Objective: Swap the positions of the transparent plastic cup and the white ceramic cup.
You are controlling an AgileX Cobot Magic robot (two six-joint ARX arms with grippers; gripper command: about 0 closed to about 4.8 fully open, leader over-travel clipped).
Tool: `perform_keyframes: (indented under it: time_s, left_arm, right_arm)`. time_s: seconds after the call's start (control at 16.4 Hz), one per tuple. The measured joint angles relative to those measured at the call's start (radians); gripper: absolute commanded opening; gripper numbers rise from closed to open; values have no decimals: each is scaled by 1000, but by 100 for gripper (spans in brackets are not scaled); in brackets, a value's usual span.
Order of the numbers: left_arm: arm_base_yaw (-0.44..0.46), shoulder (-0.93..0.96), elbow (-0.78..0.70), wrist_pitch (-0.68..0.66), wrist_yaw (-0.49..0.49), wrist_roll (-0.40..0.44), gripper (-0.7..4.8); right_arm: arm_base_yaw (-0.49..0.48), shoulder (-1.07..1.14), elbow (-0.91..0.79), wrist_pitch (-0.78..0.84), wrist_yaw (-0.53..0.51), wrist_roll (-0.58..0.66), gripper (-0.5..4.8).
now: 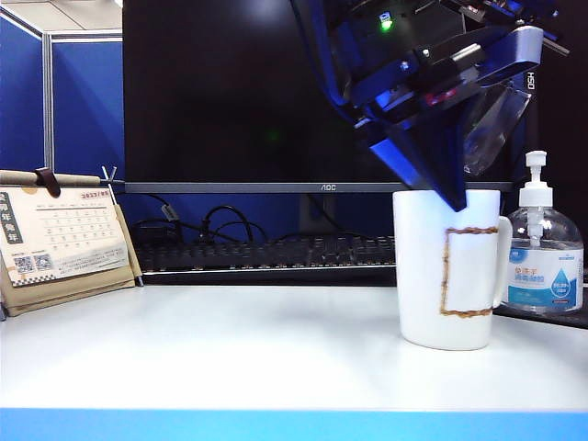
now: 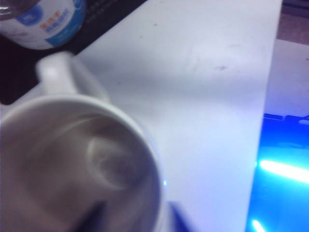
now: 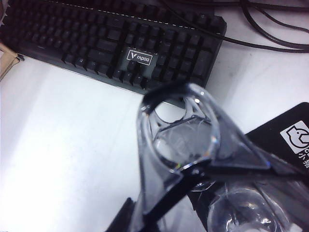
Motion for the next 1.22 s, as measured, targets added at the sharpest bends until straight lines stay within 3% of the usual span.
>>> perform_keyframes:
  time_s: [0.3,0.55,0.73,0.91,1.1,1.22]
  left_arm:
    - [3,1,71,-72,-67,4,283]
    - [67,-18,142,-175,-32,-13,314]
    - [179,-154,142,-178,39,-79,314]
    - [272,-286,143,-177,42,-112,314]
    - [410,-483,143,-182,45,-145,313]
    - [452,-565,145,-199,43,-155,312]
  right_arm:
    - [0,0,0,18,-1,0,-6]
    - [-1,0,0,32,-59,5,-6]
    - [0,0,0,52,-113,20,-6]
    - [24,0,0,79,-173,47,-6]
    - [124,2,0,135,-187,76,-6]
    - [177,8,0,158,-189,93,-7]
